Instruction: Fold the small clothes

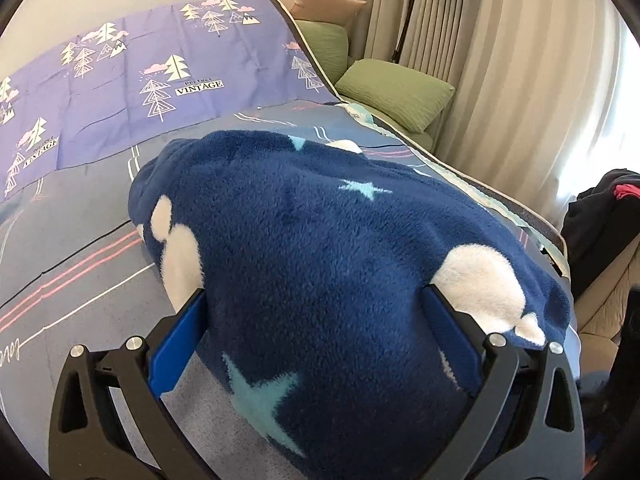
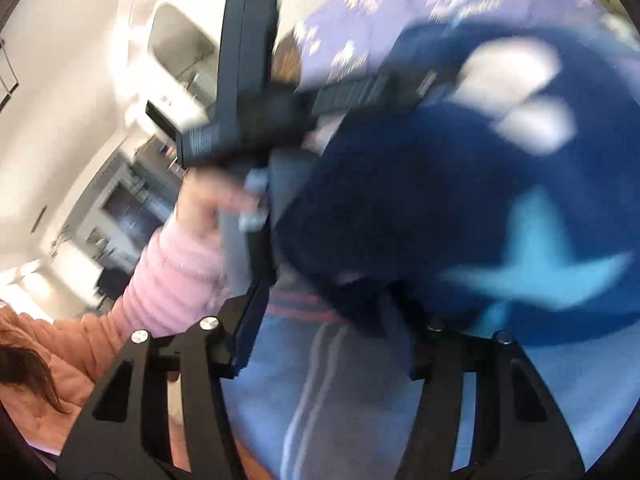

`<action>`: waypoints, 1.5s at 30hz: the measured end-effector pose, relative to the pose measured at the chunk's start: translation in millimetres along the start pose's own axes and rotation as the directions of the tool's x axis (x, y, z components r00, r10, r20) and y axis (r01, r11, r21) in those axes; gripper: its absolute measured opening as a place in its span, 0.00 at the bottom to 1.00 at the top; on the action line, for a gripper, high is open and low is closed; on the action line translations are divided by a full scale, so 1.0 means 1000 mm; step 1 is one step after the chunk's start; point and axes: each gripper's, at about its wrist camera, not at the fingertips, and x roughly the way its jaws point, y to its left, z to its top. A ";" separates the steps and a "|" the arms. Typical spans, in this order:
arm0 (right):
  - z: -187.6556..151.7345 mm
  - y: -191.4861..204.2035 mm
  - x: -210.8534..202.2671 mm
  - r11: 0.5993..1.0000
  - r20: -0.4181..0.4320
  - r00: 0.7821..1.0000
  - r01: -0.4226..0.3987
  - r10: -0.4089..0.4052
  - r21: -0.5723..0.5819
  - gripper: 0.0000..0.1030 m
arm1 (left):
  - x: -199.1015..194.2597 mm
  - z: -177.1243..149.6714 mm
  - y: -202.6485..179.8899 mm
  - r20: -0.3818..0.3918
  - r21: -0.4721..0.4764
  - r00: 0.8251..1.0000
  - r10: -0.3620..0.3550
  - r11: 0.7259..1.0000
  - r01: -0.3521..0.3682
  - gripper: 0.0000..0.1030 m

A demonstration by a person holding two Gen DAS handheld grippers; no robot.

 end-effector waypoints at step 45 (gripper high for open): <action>0.007 -0.069 -0.095 0.940 0.171 0.950 0.208 -0.260 0.270 0.89 | 0.031 0.016 0.030 0.052 -0.043 0.996 0.072 0.997 -0.069 0.63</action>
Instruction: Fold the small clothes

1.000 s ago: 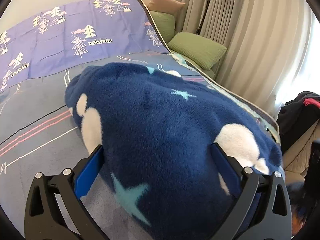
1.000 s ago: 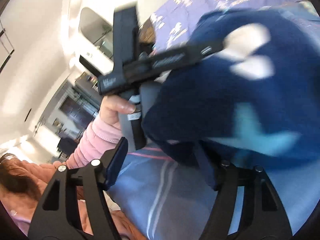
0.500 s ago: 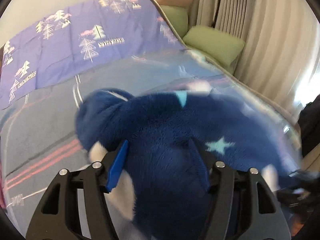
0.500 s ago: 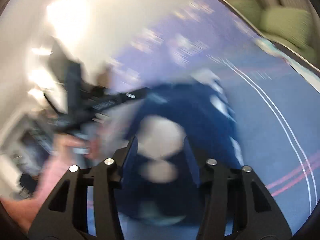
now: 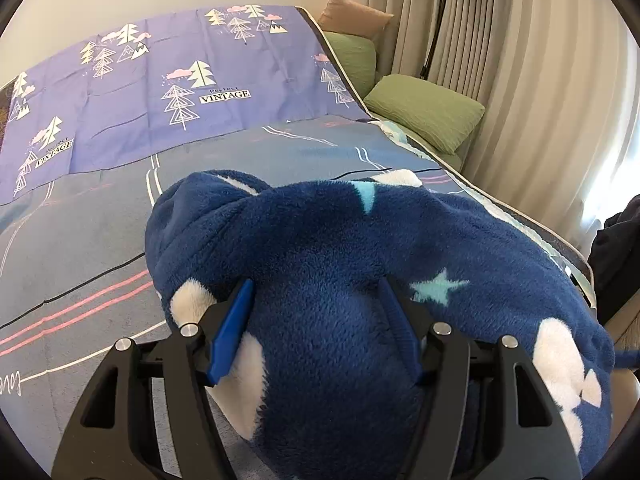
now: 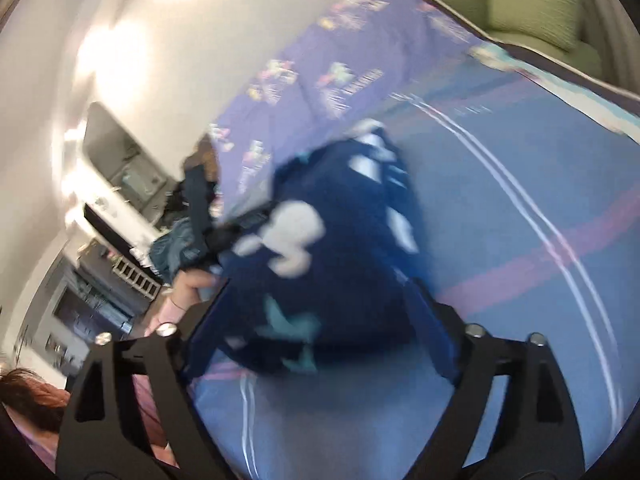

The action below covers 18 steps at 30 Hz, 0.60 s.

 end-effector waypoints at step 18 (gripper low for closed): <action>-0.009 -0.023 0.075 0.852 -0.128 0.991 0.096 -0.035 0.514 0.98 | -0.004 -0.001 0.007 0.021 -0.014 1.000 -0.017 1.000 0.018 0.63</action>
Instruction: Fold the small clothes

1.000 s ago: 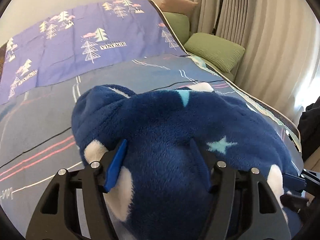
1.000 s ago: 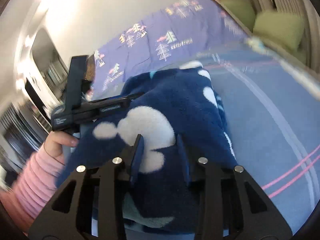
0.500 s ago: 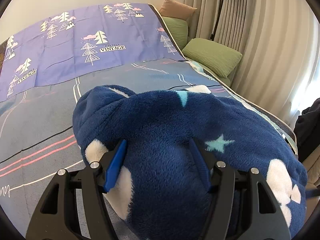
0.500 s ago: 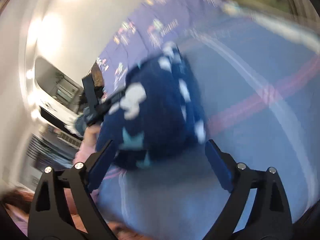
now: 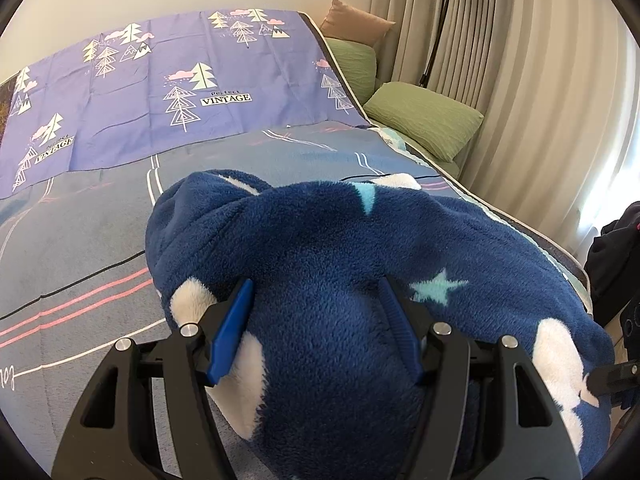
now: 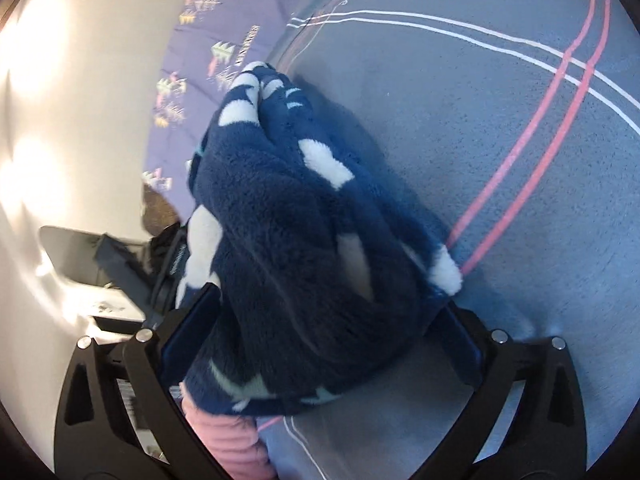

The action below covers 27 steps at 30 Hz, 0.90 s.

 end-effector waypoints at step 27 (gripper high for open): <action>0.000 0.022 0.021 0.996 0.093 0.994 0.061 -0.056 -0.059 0.98 | -0.042 0.008 0.060 0.154 -0.253 0.988 0.001 0.967 0.038 0.99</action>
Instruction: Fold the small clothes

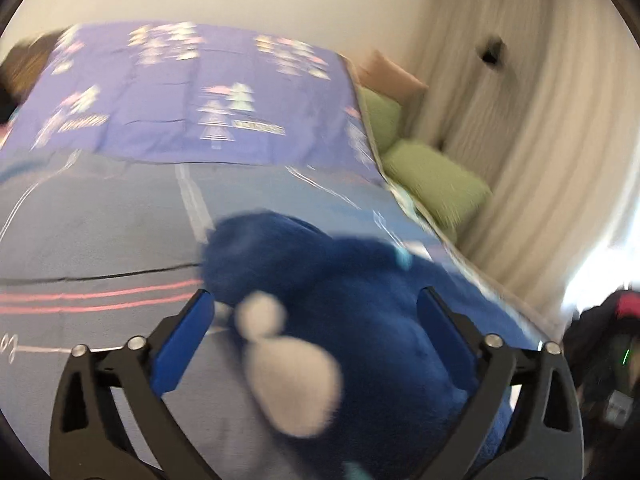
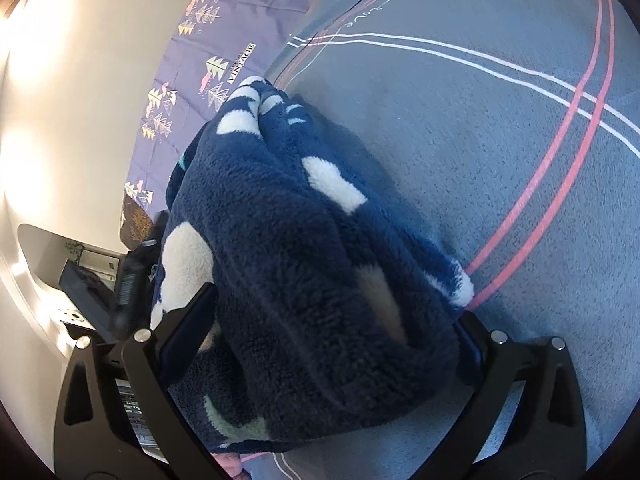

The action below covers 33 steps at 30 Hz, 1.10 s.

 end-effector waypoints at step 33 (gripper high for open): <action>0.199 0.238 0.059 0.762 0.035 0.982 -0.121 0.185 -0.636 0.50 | 0.048 0.267 0.066 0.177 -0.104 0.984 0.013 0.995 0.006 0.60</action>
